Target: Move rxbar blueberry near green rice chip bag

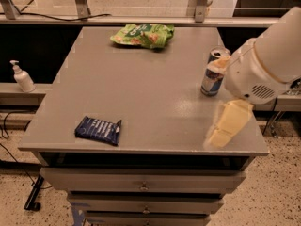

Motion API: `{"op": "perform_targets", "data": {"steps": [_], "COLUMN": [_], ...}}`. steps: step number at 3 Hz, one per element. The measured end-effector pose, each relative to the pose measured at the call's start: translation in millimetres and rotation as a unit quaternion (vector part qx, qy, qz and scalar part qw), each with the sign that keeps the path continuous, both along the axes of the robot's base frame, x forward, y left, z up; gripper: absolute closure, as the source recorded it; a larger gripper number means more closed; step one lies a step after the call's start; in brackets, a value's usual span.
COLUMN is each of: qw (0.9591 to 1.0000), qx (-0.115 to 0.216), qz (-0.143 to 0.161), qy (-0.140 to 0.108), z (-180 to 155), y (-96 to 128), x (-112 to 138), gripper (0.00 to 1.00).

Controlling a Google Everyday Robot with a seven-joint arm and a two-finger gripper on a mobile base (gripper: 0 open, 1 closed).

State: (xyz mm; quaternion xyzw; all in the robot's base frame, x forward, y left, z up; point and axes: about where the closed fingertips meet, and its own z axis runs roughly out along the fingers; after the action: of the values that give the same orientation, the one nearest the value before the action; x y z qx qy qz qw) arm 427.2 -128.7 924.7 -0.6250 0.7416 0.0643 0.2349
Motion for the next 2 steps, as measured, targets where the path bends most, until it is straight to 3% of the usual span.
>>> {"op": "perform_targets", "data": {"steps": [1,2], "qw": [0.9961,0.9939], "qx": [0.08,0.103], "qz": [0.037,0.039], "qy": [-0.001,-0.002], "z": [-20.6,-14.4], "y": [59.2,72.8], "x": [-6.3,-8.2], "gripper": [0.0,0.0]}}
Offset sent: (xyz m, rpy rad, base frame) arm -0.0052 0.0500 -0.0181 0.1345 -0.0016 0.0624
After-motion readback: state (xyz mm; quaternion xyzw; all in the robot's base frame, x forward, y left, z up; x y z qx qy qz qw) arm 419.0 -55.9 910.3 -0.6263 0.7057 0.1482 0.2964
